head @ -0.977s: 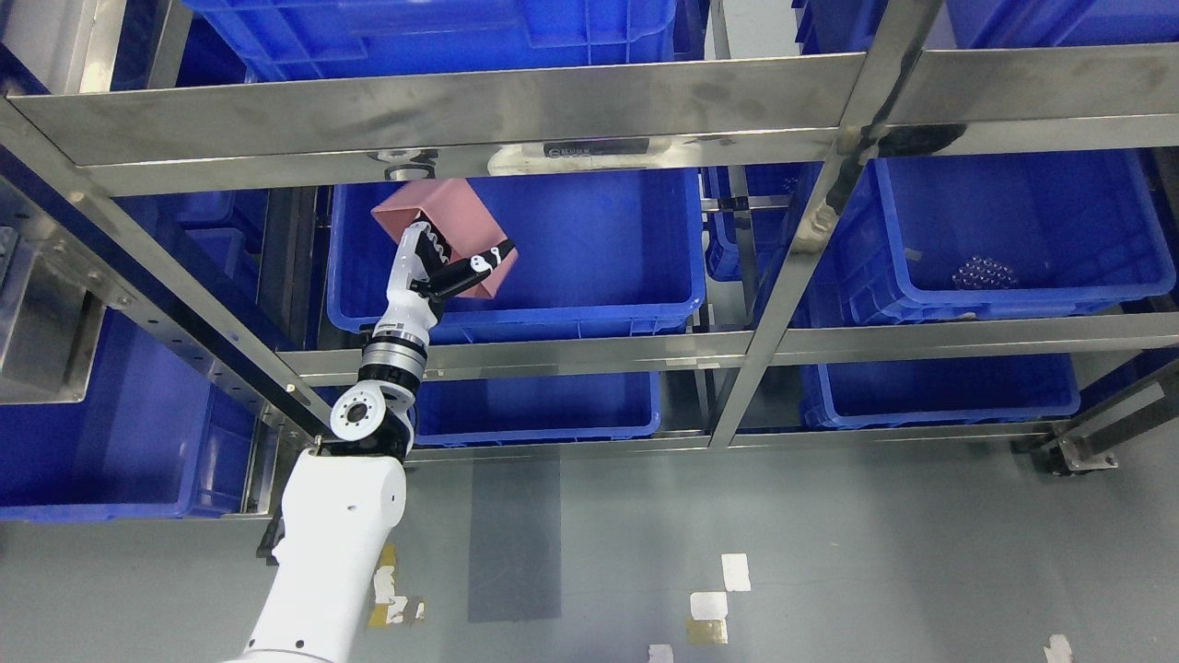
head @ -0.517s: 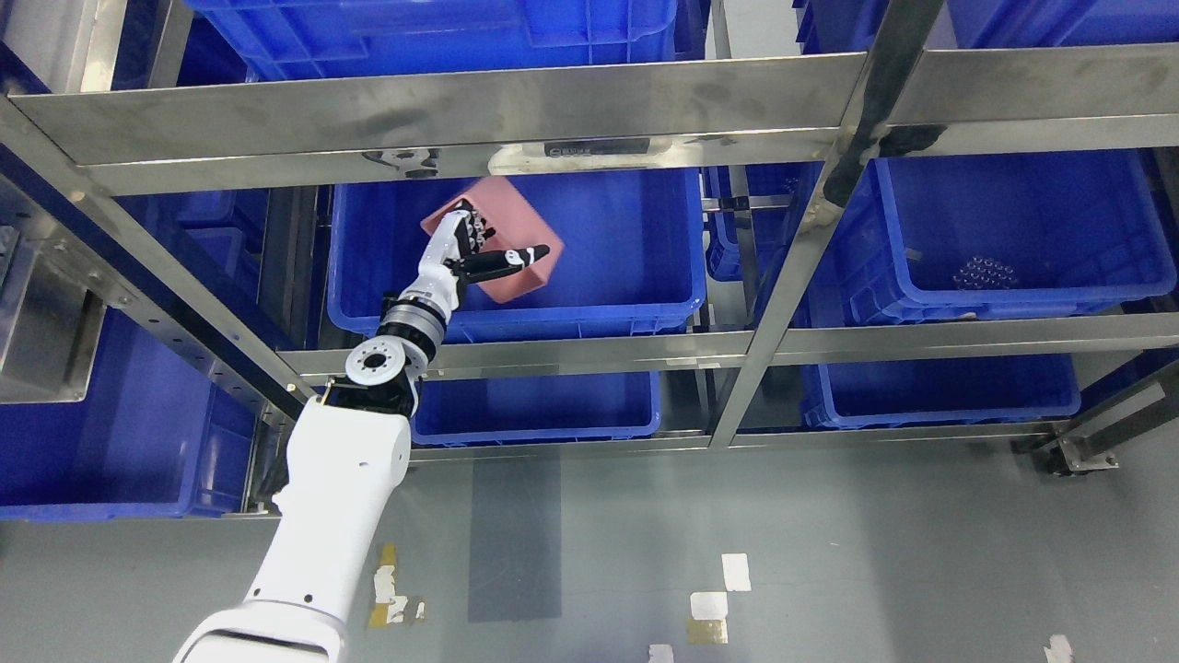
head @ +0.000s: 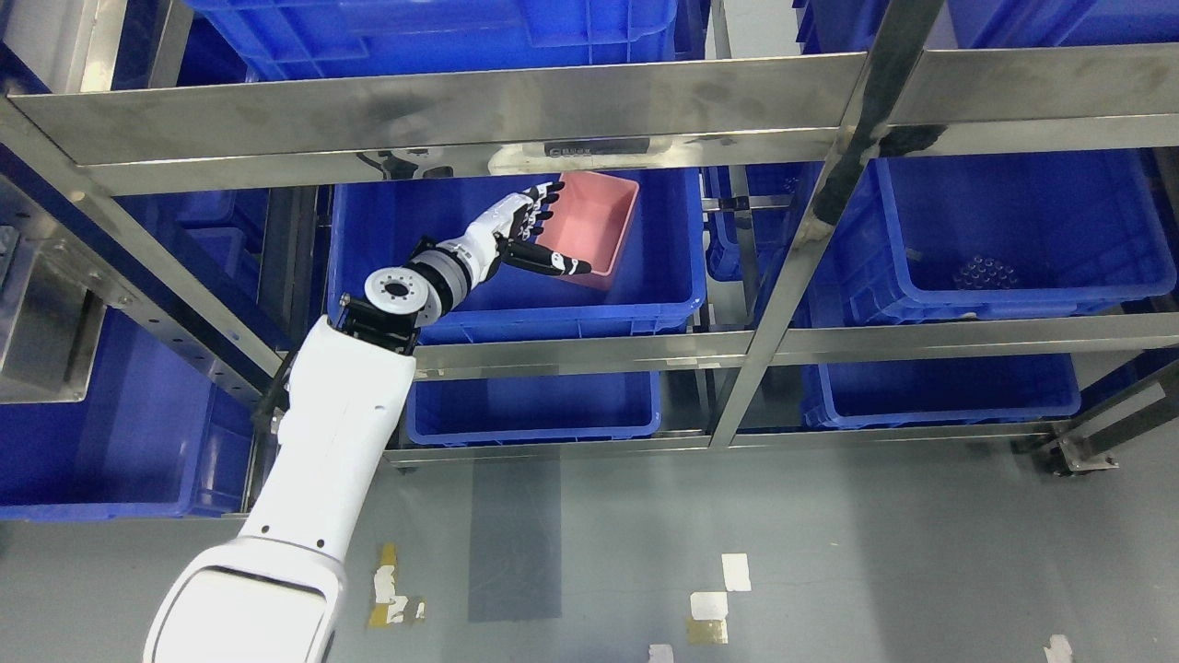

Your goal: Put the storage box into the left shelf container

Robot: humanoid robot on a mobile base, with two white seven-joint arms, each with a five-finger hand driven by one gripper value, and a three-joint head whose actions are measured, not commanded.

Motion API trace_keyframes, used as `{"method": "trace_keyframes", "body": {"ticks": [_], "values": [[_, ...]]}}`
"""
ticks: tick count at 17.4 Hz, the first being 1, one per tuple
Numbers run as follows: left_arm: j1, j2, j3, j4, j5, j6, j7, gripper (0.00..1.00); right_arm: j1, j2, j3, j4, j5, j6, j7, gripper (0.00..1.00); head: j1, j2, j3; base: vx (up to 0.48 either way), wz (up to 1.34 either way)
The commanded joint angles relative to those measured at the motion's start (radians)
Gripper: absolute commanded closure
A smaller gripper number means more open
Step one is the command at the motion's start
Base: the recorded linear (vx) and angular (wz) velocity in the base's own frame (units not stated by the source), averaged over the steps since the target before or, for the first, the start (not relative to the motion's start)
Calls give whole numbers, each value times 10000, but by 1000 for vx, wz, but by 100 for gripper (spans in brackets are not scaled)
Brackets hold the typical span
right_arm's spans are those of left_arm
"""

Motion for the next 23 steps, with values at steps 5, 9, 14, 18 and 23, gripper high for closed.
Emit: {"method": "trace_keyframes", "body": {"ticks": [5, 9, 14, 18, 23], "values": [[786, 174, 1089, -1423, 430, -21, -231, 1, -61, -174, -30, -175, -15, -7, -8, 0, 0, 0, 0, 0, 0], [1890, 174, 2027, -3171, 1897, -388, 1083, 0, -61, -174, -30, -175, -15, -7, -8, 0, 0, 0, 0, 0, 0], [4863, 174, 1430, -6361, 1897, -2153, 4859, 0, -61, -174, -30, -175, -15, -7, 7, 0, 0, 0, 0, 0, 0], [6705, 174, 1168, -7485, 1897, -5087, 4985, 0, -61, -174, -30, -175, -15, -7, 7, 0, 0, 0, 0, 0, 0], [7705, 174, 1872, -8329, 1882, -5651, 4985, 0, -61, -174, -30, -175, -15, -7, -8, 0, 0, 0, 0, 0, 0]]}}
